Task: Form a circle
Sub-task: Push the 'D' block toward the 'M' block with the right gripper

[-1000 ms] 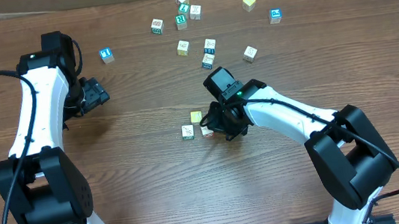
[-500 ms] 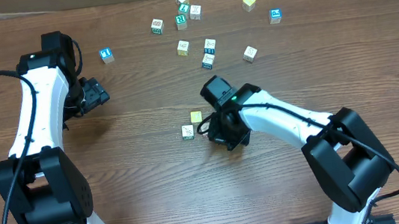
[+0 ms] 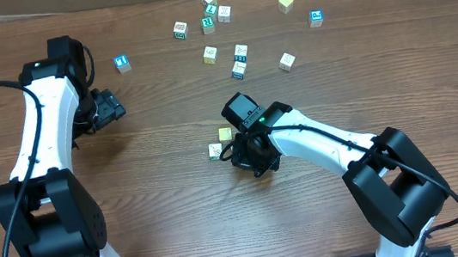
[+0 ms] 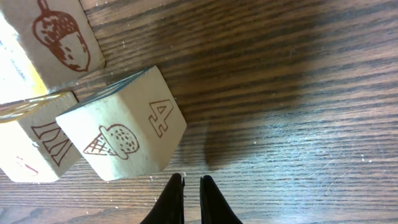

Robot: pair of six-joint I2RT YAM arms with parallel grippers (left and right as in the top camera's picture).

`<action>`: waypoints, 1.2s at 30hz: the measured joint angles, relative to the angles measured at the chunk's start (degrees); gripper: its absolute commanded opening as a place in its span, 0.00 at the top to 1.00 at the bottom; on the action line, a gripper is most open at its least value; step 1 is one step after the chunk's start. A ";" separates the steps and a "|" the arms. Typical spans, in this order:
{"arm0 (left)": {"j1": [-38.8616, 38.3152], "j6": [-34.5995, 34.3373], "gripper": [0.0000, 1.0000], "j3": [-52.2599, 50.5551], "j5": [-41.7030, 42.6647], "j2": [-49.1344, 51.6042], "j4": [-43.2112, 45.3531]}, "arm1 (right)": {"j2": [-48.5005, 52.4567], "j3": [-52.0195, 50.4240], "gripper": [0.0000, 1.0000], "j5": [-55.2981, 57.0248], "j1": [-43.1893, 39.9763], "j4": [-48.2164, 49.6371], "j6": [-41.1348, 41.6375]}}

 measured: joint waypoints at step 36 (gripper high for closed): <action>0.00 0.00 0.00 0.00 0.00 0.00 0.00 | 0.00 -0.44 0.91 0.46 1.55 5.25 0.00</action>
